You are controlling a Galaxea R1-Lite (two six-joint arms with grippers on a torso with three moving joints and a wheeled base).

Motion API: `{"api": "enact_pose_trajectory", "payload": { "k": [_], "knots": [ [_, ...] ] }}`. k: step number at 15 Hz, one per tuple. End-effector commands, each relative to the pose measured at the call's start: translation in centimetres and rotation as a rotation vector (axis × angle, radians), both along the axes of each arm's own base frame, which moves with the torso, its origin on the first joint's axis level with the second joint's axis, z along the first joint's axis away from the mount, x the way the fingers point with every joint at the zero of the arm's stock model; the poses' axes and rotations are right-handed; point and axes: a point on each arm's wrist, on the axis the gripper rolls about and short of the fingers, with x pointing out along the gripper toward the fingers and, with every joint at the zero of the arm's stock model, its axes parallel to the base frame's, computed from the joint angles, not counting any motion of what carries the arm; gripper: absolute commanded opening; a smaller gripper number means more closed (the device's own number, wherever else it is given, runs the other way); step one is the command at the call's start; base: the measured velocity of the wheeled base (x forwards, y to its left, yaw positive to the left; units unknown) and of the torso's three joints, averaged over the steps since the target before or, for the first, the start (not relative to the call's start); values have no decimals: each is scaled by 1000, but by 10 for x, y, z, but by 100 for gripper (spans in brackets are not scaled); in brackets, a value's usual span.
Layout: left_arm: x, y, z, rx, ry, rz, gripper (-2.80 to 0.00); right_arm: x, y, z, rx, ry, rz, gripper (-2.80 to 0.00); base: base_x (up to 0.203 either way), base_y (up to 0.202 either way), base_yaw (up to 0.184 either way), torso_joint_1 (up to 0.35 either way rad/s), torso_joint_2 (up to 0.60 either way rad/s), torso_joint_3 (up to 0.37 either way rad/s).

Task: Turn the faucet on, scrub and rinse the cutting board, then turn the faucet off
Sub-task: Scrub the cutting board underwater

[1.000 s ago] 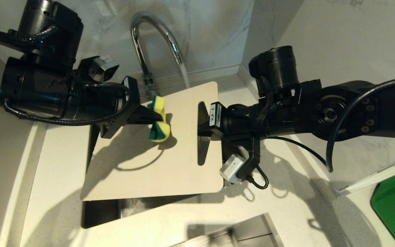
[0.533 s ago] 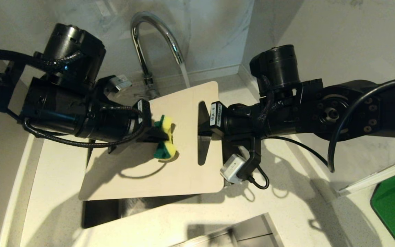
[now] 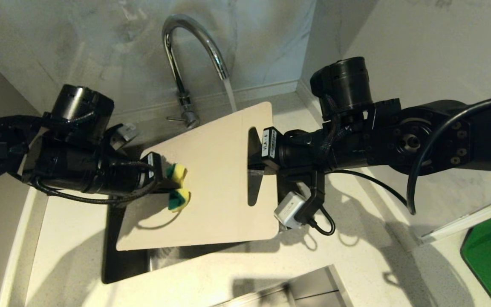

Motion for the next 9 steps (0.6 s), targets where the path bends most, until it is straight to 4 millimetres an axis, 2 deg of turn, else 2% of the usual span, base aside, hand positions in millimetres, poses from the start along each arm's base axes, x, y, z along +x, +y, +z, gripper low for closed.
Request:
{"api": "enact_pose_trajectory", "payload": {
  "k": [1, 4, 6, 7, 9],
  "knots": [
    [9, 32, -29, 22, 42, 58, -280, 0, 0, 1, -1, -10, 8, -280, 0, 0, 0, 0, 0, 0],
    [21, 75, -52, 22, 52, 114, -280, -1, -1, 3, 3, -11, 5, -280, 0, 0, 0, 0, 0, 0],
    [27, 100, -58, 2, 54, 140, -280, -1, -1, 2, 3, -10, 5, -280, 0, 0, 0, 0, 0, 0],
    [28, 109, -57, -10, 48, 144, -280, -1, -1, 2, 3, -10, 5, -280, 0, 0, 0, 0, 0, 0],
    [27, 109, -48, -15, 15, 142, -280, -1, -1, 2, 2, -8, 5, -280, 0, 0, 0, 0, 0, 0]
  ]
}}
